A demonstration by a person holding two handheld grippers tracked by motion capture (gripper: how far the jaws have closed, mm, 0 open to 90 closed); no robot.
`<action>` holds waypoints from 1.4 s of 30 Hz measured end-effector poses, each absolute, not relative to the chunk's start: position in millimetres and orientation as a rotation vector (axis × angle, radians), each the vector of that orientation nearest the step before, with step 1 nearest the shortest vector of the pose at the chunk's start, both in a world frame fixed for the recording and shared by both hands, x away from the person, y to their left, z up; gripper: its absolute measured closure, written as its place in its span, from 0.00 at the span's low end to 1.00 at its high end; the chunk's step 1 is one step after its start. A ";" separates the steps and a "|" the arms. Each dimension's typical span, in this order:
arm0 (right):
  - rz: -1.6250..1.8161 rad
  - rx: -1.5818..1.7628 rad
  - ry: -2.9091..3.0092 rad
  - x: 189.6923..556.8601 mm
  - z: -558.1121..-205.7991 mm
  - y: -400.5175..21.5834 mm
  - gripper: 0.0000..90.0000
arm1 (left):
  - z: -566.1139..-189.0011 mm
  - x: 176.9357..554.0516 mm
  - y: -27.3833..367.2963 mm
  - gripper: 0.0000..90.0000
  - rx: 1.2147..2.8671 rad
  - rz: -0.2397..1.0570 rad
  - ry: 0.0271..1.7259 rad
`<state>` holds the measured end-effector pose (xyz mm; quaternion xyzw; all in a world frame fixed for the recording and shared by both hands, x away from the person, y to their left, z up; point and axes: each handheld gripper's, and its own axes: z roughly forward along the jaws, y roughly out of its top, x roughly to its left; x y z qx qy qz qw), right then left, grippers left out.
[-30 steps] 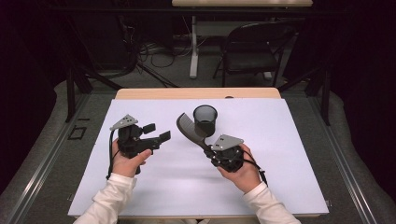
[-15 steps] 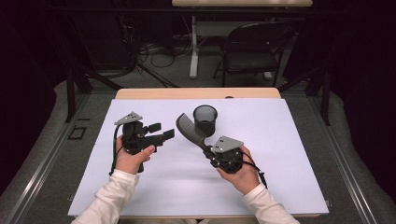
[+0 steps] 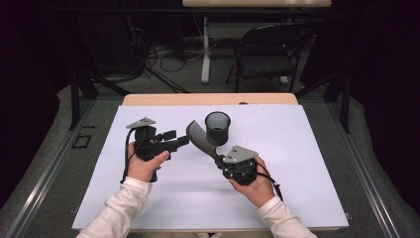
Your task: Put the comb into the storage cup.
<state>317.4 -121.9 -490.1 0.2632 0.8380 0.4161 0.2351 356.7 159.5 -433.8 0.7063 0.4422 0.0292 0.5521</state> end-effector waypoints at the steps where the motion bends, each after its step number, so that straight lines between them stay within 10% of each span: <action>1: 1.140 0.719 2.301 317.5 -490.2 -121.9 0.81 | -433.6 357.5 159.2 0.37 1.665 0.064 1.043; 42: 1.171 0.686 2.284 311.8 -490.9 -116.9 0.81 | -434.2 374.5 145.6 0.74 1.634 -0.081 1.087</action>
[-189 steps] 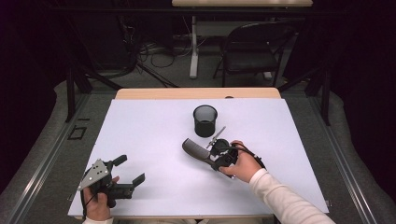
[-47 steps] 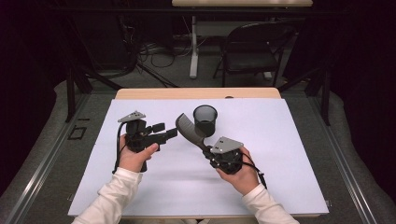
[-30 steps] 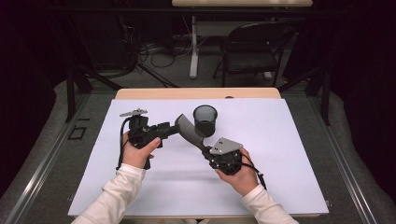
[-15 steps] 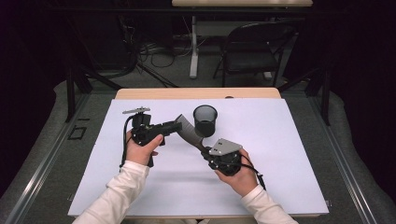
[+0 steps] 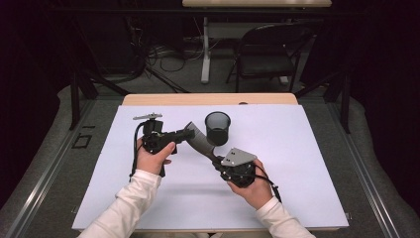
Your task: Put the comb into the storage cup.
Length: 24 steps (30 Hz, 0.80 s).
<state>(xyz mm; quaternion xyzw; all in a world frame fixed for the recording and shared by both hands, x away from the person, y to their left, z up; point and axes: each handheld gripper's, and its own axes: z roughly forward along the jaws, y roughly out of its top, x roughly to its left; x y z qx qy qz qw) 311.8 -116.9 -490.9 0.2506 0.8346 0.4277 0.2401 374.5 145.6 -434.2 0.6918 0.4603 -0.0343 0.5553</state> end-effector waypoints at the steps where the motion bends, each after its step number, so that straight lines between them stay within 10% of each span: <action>1: 1.170 0.685 2.285 311.6 -490.9 -116.8 0.81 | -434.3 374.7 145.6 0.75 1.631 -0.083 1.089; 24: 1.187 0.678 2.288 311.3 -491.7 -116.1 0.81 | -435.5 376.8 146.9 0.87 1.615 -0.135 1.092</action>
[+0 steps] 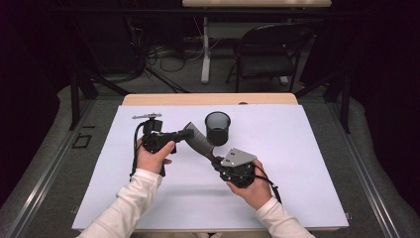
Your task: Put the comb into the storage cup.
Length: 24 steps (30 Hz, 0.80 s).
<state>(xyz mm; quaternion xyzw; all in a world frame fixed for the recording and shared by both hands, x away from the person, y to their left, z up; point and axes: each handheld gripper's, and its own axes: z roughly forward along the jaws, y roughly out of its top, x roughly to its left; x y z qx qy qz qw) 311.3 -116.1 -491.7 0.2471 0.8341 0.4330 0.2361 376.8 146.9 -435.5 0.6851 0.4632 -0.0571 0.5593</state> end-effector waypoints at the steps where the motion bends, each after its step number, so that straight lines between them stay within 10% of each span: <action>1: 1.188 0.678 2.289 311.4 -491.8 -116.1 0.81 | -435.6 376.9 147.1 0.87 1.614 -0.137 1.093; 24: 1.212 0.689 2.296 313.3 -495.7 -116.0 0.81 | -438.4 378.9 149.7 0.93 1.557 -0.231 1.111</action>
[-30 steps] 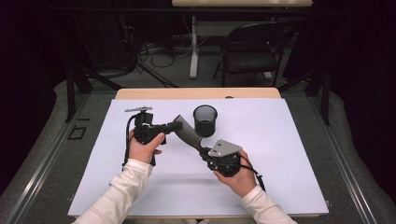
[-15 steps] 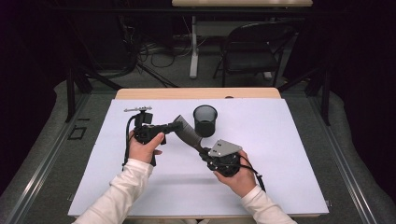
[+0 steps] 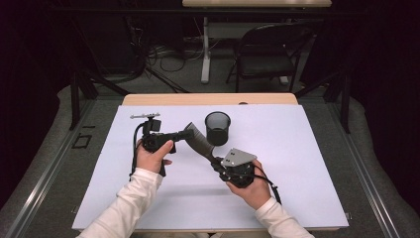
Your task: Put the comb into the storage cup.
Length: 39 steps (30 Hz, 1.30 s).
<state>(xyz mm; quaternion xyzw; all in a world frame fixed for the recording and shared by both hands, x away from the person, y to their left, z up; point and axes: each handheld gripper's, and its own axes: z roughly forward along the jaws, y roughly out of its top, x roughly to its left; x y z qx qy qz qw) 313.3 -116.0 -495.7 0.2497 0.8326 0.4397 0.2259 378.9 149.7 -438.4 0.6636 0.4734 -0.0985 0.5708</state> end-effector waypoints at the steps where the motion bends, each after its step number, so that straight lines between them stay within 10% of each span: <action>1: 1.212 0.690 2.299 313.3 -495.8 -116.0 0.81 | -438.8 378.9 149.5 0.93 1.555 -0.233 1.110; 39: 1.216 0.718 2.274 312.7 -496.9 -114.3 0.80 | -437.2 380.3 147.6 0.94 1.513 -0.262 1.129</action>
